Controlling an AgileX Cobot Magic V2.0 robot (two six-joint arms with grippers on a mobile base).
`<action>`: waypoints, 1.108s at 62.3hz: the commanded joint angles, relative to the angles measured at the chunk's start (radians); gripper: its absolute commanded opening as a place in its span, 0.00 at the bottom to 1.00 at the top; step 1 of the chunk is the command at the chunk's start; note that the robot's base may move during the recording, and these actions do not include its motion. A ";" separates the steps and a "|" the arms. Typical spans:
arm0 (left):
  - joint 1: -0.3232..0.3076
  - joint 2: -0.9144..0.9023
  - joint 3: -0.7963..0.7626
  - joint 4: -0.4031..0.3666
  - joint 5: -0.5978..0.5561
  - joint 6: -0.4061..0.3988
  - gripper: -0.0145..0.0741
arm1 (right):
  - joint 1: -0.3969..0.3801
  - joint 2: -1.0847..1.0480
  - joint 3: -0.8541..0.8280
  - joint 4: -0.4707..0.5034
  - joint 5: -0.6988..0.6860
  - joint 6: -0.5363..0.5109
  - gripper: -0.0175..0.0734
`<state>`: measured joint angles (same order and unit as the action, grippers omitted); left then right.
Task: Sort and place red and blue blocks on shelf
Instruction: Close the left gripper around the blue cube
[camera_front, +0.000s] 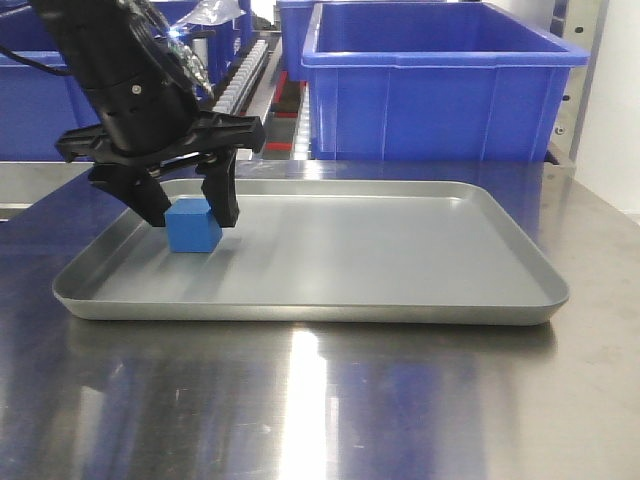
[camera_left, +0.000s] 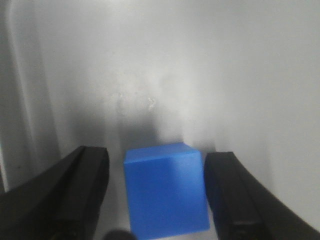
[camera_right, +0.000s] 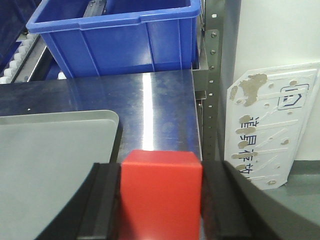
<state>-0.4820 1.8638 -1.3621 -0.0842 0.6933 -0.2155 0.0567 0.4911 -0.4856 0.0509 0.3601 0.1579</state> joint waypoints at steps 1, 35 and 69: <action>-0.005 -0.048 -0.036 -0.002 -0.038 -0.008 0.71 | -0.006 0.000 -0.029 -0.011 -0.087 -0.003 0.25; -0.005 -0.035 -0.036 -0.002 -0.035 -0.008 0.71 | -0.006 0.000 -0.029 -0.011 -0.087 -0.003 0.25; -0.005 -0.027 -0.036 -0.005 -0.029 -0.008 0.58 | -0.006 0.000 -0.029 -0.011 -0.087 -0.003 0.25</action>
<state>-0.4820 1.8872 -1.3621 -0.0837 0.6935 -0.2155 0.0567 0.4911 -0.4856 0.0509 0.3601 0.1579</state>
